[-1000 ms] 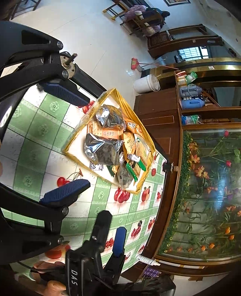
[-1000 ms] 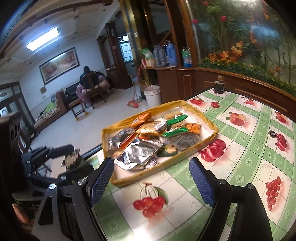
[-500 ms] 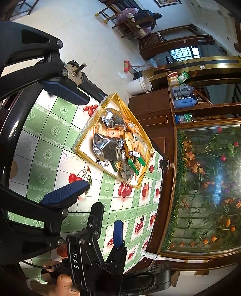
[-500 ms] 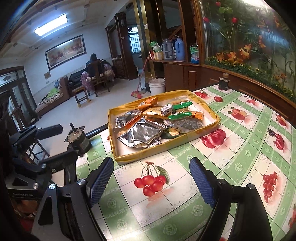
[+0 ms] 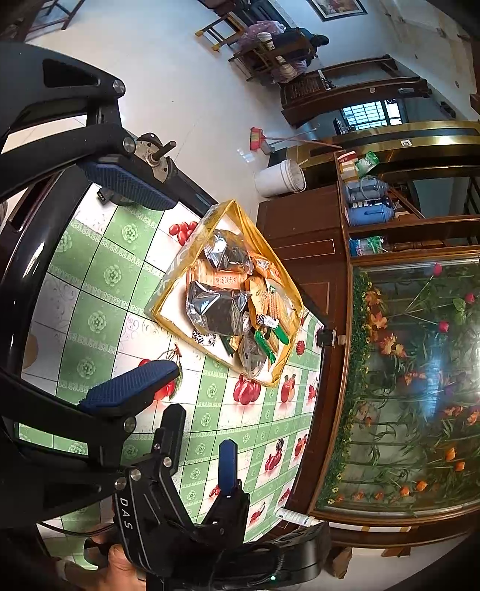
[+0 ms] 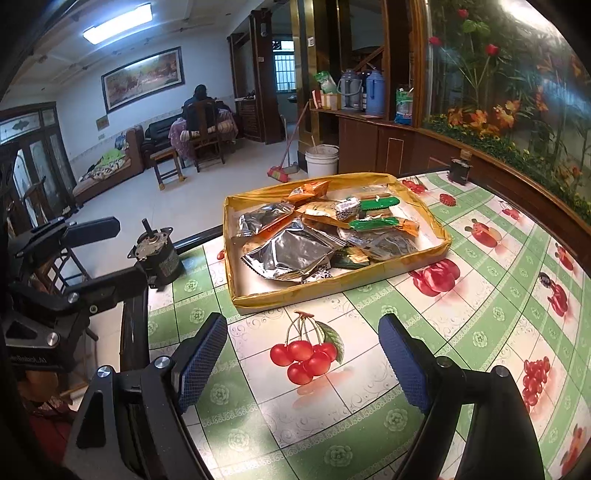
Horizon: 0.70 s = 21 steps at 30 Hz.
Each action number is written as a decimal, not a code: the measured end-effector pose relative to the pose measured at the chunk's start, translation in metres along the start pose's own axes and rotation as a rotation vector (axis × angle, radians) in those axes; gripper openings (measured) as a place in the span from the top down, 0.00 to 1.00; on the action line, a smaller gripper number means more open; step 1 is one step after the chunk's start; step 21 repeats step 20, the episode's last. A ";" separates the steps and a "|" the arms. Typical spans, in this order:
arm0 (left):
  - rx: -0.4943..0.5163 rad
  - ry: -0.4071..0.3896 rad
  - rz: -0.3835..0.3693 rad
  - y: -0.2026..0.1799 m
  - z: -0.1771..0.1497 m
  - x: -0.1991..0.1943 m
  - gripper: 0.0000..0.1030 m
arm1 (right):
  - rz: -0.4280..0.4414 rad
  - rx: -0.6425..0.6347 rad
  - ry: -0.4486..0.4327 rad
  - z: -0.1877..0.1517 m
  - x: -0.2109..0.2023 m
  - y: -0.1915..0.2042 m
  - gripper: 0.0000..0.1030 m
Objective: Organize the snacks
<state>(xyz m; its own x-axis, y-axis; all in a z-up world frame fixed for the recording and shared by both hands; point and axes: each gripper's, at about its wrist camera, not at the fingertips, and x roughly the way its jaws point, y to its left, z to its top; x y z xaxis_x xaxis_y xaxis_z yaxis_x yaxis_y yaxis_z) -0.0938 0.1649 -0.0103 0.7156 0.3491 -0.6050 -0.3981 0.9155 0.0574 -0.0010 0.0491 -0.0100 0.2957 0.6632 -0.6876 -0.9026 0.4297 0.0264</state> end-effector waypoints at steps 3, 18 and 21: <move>-0.012 0.006 -0.005 0.004 0.000 0.000 0.18 | -0.005 -0.025 0.009 0.002 0.004 0.005 0.17; -0.030 -0.024 0.031 0.012 0.001 -0.004 0.19 | 0.014 -0.087 0.010 0.011 0.011 0.019 0.17; -0.037 -0.018 0.030 0.014 0.002 -0.004 0.19 | 0.015 -0.094 0.011 0.013 0.012 0.021 0.17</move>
